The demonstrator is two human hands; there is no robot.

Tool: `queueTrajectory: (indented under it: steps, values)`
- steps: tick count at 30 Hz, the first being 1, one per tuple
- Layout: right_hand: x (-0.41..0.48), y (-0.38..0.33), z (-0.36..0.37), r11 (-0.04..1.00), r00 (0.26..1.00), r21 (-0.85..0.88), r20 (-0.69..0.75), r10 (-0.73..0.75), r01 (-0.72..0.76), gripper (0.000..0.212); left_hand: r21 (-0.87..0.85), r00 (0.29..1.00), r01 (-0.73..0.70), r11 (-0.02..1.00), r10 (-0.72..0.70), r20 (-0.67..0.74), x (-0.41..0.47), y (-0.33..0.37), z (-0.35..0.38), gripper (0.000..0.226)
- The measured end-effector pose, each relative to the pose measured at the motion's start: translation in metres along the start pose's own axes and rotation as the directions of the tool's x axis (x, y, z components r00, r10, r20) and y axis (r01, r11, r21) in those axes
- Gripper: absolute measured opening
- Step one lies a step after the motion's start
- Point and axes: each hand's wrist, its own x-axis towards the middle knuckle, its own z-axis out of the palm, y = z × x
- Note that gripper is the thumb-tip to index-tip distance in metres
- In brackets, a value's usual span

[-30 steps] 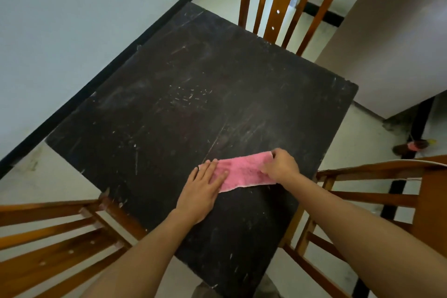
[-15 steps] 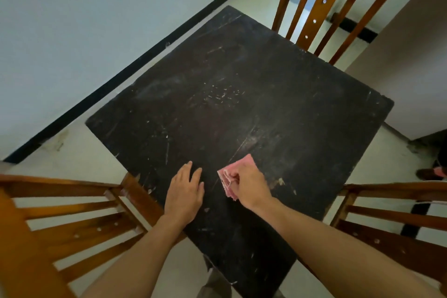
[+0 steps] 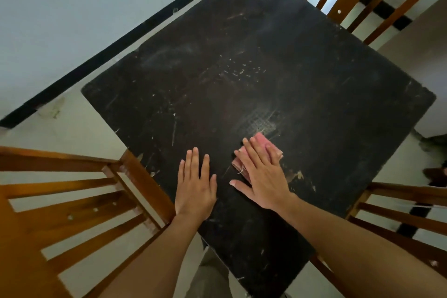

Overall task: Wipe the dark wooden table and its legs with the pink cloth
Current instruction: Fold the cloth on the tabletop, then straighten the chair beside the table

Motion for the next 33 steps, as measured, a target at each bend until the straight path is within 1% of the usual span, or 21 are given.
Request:
queueTrajectory:
  steps: [2,6,8,11,13,15,17,20,22,24,25,27,29,33]
  values:
    - [0.002,0.0,0.002,1.0,0.999,0.018,-0.032,0.02,-0.019,0.074,0.01,1.0,-0.004,1.0,0.004,-0.007,0.0,-0.001,0.005,0.055]
    - [0.004,-0.006,0.007,0.996,0.99,0.042,-0.118,0.077,-0.072,0.053,-0.011,1.0,-0.018,1.0,0.018,0.023,-0.001,-0.001,0.003,0.06]
    - [0.006,-0.009,0.005,0.992,0.981,0.066,-0.151,0.119,-0.11,0.053,-0.005,0.997,-0.046,0.999,0.046,0.06,0.0,-0.001,-0.001,0.06]
    - [0.0,-0.016,-0.009,0.974,0.969,0.15,-0.156,0.193,-0.17,0.048,0.026,0.988,-0.144,0.989,0.142,0.065,0.008,-0.01,-0.009,0.061]
    - [-0.021,-0.022,-0.02,0.949,0.953,0.214,-0.143,0.266,-0.233,0.046,0.066,0.966,-0.222,0.973,0.21,0.153,0.015,-0.018,-0.019,0.061]
    - [-0.055,-0.029,-0.03,0.915,0.929,0.258,-0.125,0.349,-0.309,0.045,0.072,0.924,-0.313,0.947,0.287,0.253,0.019,-0.017,-0.037,0.058]
    - [-0.096,-0.04,-0.04,0.874,0.892,0.274,-0.096,0.441,-0.403,0.046,0.04,0.863,-0.442,0.896,0.412,0.292,0.017,-0.008,-0.061,0.054]
    - [-0.155,-0.055,-0.061,0.809,0.818,0.273,-0.115,0.564,-0.52,0.051,0.021,0.774,-0.61,0.792,0.59,0.229,0.004,0.02,-0.088,0.046]
    - [-0.197,-0.064,-0.069,0.767,0.765,0.286,-0.145,0.628,-0.575,0.046,0.045,0.702,-0.705,0.708,0.688,0.183,-0.013,0.045,-0.097,0.039]
    - [-0.237,-0.075,-0.069,0.718,0.7,0.3,-0.184,0.69,-0.628,0.032,0.059,0.61,-0.79,0.61,0.774,0.172,-0.037,0.069,-0.098,0.034]
    - [-0.261,-0.083,-0.07,0.68,0.656,0.315,-0.195,0.729,-0.662,0.028,0.063,0.55,-0.834,0.548,0.816,0.175,-0.054,0.083,-0.097,0.032]
    - [-0.3,-0.1,-0.066,0.615,0.577,0.318,-0.216,0.788,-0.721,0.035,0.075,0.443,-0.897,0.436,0.879,0.175,-0.085,0.107,-0.093,0.028]
    - [-0.347,-0.121,-0.059,0.534,0.471,0.337,-0.255,0.844,-0.775,0.04,0.071,0.315,-0.949,0.307,0.934,0.168,-0.126,0.132,-0.087,0.028]
    - [-0.444,-0.179,-0.044,0.36,0.261,0.417,-0.276,0.925,-0.834,0.033,0.066,0.091,-0.995,0.08,0.981,0.174,-0.223,0.167,-0.075,0.032]
